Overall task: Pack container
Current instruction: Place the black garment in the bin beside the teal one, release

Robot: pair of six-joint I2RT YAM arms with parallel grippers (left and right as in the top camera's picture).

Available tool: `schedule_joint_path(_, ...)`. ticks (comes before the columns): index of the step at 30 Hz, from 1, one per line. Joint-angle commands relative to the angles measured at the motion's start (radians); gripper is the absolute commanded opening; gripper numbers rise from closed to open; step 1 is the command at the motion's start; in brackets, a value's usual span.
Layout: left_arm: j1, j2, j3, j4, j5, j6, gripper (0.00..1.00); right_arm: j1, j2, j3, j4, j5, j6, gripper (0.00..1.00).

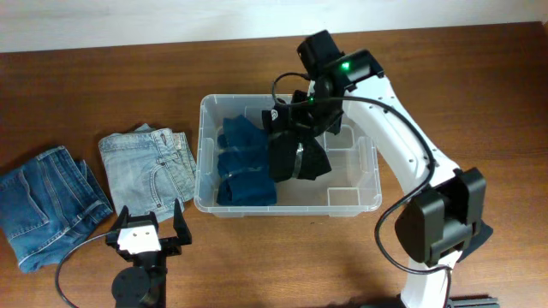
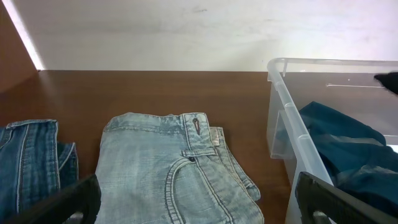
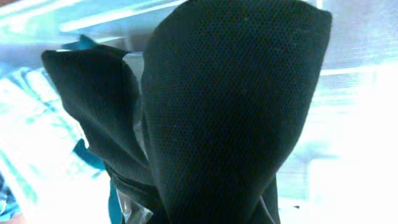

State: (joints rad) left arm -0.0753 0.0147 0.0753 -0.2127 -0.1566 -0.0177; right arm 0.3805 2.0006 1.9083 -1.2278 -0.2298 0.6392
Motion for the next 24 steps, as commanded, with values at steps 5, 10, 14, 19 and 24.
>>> schedule_joint_path(5,0.004,-0.008,-0.01,0.004,0.003,0.019,0.99,0.005,0.0,-0.162,0.117,0.006,0.05,0.04)
schedule_joint_path(10,0.004,-0.008,-0.01,0.004,0.004,0.019,0.99,0.005,0.0,-0.256,0.189,0.006,0.05,0.04)
schedule_joint_path(14,0.004,-0.008,-0.01,0.004,0.004,0.019,1.0,0.006,0.0,-0.327,0.247,0.005,0.05,0.04)
schedule_joint_path(19,0.004,-0.008,-0.01,0.004,0.003,0.019,0.99,0.014,0.001,-0.367,0.277,-0.005,0.05,0.08)
schedule_joint_path(24,0.004,-0.008,-0.01,0.004,0.003,0.019,0.99,0.021,0.001,-0.367,0.264,-0.02,0.038,0.73)
